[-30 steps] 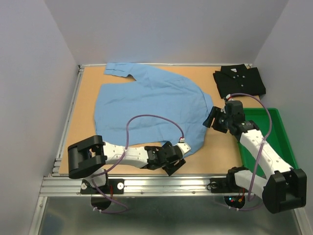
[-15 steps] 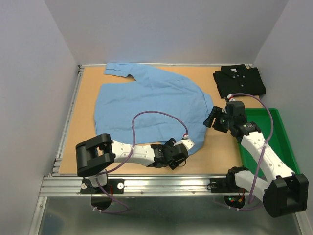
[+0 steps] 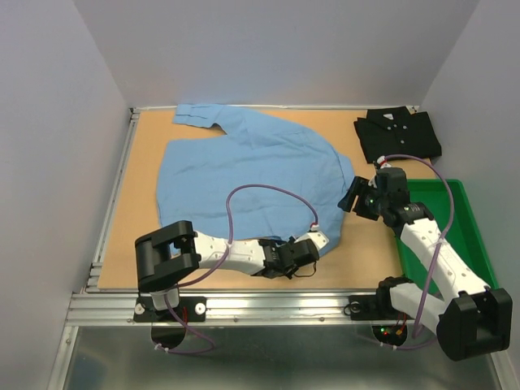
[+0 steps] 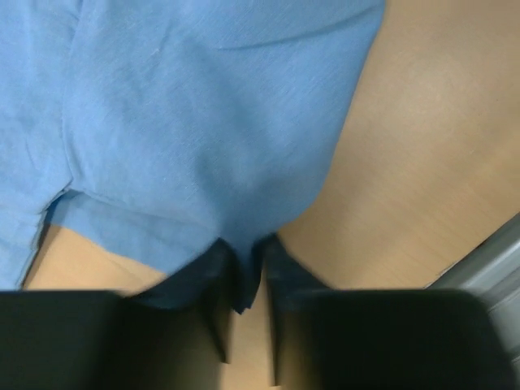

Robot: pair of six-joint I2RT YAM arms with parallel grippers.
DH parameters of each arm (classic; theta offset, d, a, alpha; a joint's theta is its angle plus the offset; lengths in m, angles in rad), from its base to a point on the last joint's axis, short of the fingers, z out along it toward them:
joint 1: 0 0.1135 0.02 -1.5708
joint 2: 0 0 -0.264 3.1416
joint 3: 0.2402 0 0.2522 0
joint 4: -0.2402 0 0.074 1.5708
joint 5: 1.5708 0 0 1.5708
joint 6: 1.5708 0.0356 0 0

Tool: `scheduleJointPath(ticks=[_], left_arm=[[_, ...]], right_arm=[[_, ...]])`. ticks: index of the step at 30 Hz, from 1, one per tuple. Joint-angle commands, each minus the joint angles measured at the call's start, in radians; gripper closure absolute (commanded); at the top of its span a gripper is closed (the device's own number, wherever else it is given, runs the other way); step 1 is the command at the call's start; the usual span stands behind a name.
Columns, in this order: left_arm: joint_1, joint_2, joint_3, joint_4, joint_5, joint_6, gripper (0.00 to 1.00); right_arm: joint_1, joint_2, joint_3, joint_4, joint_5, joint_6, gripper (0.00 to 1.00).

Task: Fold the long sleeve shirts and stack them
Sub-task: Flatten the shirt out

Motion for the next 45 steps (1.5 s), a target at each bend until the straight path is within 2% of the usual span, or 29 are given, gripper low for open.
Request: scheduleJointPath(ticks=[1,2,7,10,12,13,15,16,19,23,26,31,34,45], left_arm=[[0.008,0.044,0.023,-0.071,-0.011,-0.01,0.94],[0.014,0.037,0.034,-0.077,-0.009,-0.008,1.0],[0.083,-0.055,0.168,-0.152,0.072,0.032,1.0],[0.196,-0.121,0.253,-0.18,0.24,0.027,1.0],[0.282,-0.143,0.275,-0.175,0.366,-0.02,1.0],[0.384,-0.154,0.281,-0.17,0.403,-0.043,1.0],[0.489,-0.146,0.287,-0.161,0.535,-0.112,1.0],[0.603,-0.132,0.286,-0.146,0.651,-0.138,1.0],[0.759,-0.096,0.301,-0.08,0.877,-0.242,1.0],[0.776,-0.068,0.459,-0.129,0.888,-0.218,1.0],[0.781,-0.062,0.493,-0.114,0.978,-0.256,1.0],[0.781,-0.043,0.504,-0.042,1.002,-0.327,1.0],[0.781,-0.026,0.504,-0.028,1.012,-0.347,1.0],[0.781,-0.019,0.49,-0.028,0.98,-0.348,1.0]], right_arm=[[-0.003,-0.004,0.014,0.008,0.019,-0.022,0.34],[-0.003,-0.002,0.019,0.008,0.025,-0.02,0.34],[-0.002,0.004,0.043,0.008,0.039,-0.026,0.34],[-0.003,0.013,0.069,0.008,0.047,-0.031,0.34],[-0.002,0.022,0.079,0.008,0.048,-0.031,0.34],[-0.002,0.027,0.086,0.008,0.048,-0.032,0.34],[-0.003,0.033,0.093,0.008,0.048,-0.037,0.34],[-0.003,0.041,0.099,0.009,0.039,-0.038,0.34],[-0.003,0.055,0.114,0.008,0.027,-0.054,0.34],[-0.002,0.059,0.135,0.009,0.004,-0.097,0.34],[-0.003,0.067,0.145,0.015,-0.086,-0.152,0.34],[-0.002,0.087,0.099,0.103,-0.266,-0.184,0.35],[0.012,0.094,0.025,0.26,-0.352,-0.155,0.36],[0.112,0.308,-0.078,0.816,-0.452,0.007,0.37]])
